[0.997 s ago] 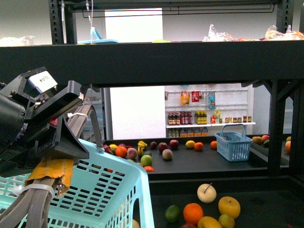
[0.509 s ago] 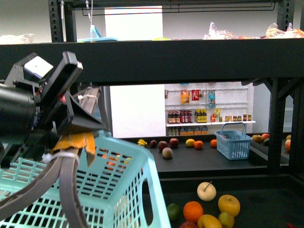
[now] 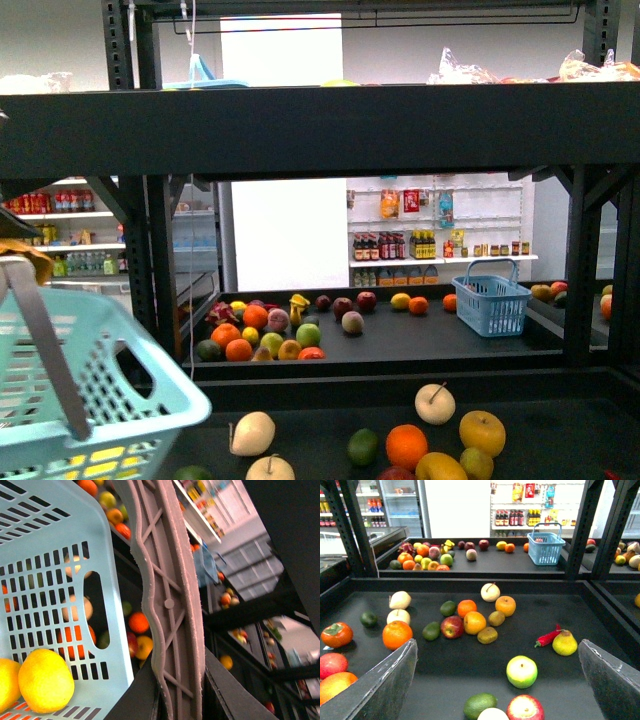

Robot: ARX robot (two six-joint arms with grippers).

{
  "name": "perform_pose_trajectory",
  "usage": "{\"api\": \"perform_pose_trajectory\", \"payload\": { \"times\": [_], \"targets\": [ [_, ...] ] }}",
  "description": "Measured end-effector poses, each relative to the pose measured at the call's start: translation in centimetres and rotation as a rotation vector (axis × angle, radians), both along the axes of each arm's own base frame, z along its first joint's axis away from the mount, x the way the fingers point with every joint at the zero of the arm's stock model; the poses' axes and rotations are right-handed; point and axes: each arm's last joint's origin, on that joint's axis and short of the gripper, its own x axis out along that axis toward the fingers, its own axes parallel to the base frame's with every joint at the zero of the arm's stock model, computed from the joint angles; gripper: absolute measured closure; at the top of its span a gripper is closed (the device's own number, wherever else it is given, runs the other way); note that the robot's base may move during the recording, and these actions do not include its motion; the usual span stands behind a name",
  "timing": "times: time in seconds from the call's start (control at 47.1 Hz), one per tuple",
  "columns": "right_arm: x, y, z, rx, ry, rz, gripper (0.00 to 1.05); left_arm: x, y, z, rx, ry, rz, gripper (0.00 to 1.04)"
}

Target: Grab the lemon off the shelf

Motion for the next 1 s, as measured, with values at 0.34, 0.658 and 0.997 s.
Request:
{"api": "perform_pose_trajectory", "payload": {
  "times": [0.34,0.658,0.997],
  "targets": [
    [0.0,0.0,0.0,0.000,0.000,0.000,0.08,0.4,8.6,-0.7,-0.182,0.010,0.394,0.93],
    [0.0,0.0,0.0,0.000,0.000,0.000,0.08,2.4,15.6,-0.3,-0.400,-0.153,0.542,0.95],
    [0.0,0.0,0.0,0.000,0.000,0.000,0.08,3.0,20.1,-1.6,-0.472,-0.344,0.612,0.95]
  ]
}}
